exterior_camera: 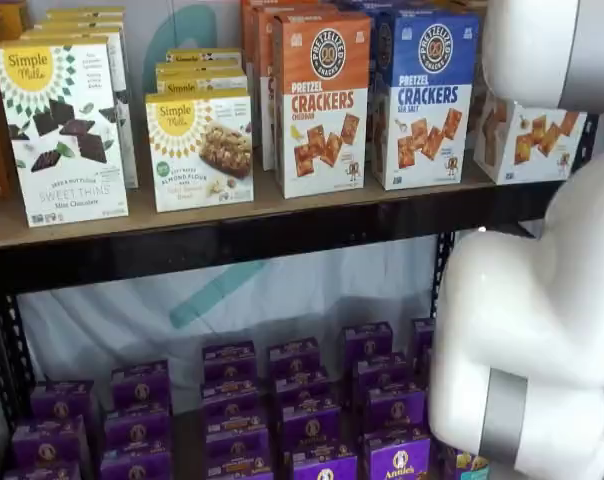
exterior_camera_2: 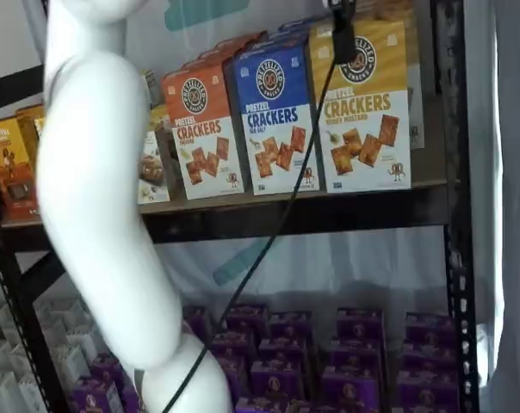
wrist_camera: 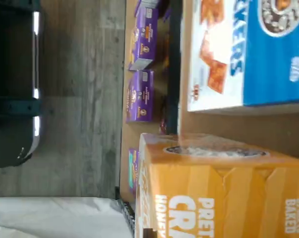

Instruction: Retrieve the yellow and white box located on the top shelf, the sixth one from the left

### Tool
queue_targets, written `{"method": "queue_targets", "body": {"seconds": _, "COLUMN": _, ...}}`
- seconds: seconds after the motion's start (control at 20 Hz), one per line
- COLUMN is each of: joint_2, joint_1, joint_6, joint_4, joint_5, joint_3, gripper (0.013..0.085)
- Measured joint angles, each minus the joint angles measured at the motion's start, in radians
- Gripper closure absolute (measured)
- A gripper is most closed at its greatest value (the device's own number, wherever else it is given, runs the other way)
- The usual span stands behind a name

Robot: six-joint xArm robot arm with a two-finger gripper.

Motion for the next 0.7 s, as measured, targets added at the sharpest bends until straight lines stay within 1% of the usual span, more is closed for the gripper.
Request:
{"method": "queue_targets", "body": {"seconds": 0.2, "joint_2": -0.091, "joint_1": -0.019, "joint_6": -0.024, "joint_4": -0.016, "joint_5": 0.012, "joint_3": 0.08, "gripper": 0.041}}
{"method": "queue_targets", "body": {"seconds": 0.35, "joint_2": -0.143, "joint_1": -0.027, "joint_6": -0.031, "joint_4": -0.018, "joint_5": 0.036, "joint_3": 0.121, "gripper": 0.041}}
{"method": "queue_targets", "body": {"seconds": 0.7, "joint_2": -0.234, "joint_1": -0.006, "joint_6": -0.009, "joint_4": -0.03, "joint_5": 0.092, "joint_3": 0.191, "gripper": 0.041}}
